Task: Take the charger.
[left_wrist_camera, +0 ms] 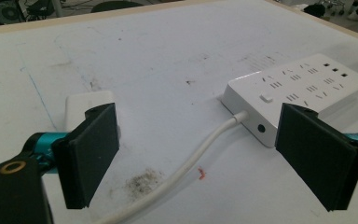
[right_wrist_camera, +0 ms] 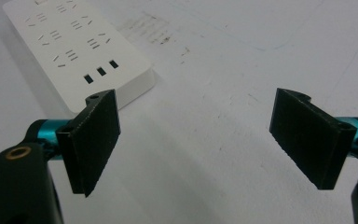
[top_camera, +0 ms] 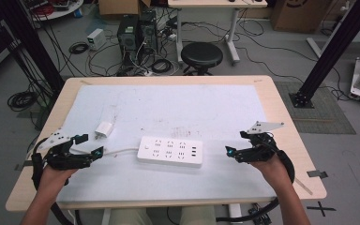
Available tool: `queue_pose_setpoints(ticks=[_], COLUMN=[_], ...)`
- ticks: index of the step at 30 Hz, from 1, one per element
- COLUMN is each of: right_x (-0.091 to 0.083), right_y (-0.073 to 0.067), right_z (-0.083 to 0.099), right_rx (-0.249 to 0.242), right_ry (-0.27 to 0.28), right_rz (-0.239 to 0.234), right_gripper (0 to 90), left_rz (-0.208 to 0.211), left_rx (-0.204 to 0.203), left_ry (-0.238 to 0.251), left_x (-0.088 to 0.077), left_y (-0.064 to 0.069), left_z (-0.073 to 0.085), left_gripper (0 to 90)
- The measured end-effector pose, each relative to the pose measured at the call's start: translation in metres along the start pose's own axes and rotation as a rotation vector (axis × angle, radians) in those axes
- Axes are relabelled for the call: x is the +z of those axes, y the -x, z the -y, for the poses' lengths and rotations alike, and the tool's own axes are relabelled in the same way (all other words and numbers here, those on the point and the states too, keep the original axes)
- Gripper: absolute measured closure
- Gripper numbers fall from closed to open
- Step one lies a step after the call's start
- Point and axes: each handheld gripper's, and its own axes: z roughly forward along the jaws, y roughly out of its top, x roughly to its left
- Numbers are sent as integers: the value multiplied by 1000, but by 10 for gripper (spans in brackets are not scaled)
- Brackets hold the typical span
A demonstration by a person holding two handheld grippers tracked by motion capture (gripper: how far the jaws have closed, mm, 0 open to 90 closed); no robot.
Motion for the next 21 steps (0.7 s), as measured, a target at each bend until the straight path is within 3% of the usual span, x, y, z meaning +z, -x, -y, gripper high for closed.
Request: queue_pose_setpoints(ticks=[8, 16, 20, 21], right_x=[-1, -1, 0, 1], right_y=[-1, 1, 5, 4], right_z=[-3, -8, -9, -10], right_rx=[-3, 0, 9, 9], right_ry=[1, -6, -15, -20], right_rz=[-4, -7, -2, -6], right_gripper=[164, 164, 164, 164], left_rz=[-12, -14, -24, -45], left_rx=[-6, 1, -1, 12], left_ry=[12, 22, 13, -13], left_x=[1, 10, 16, 23], left_y=[-3, -16, -22, -28], left_z=[-6, -20, -27, -32], left_gripper=[136, 136, 135, 135])
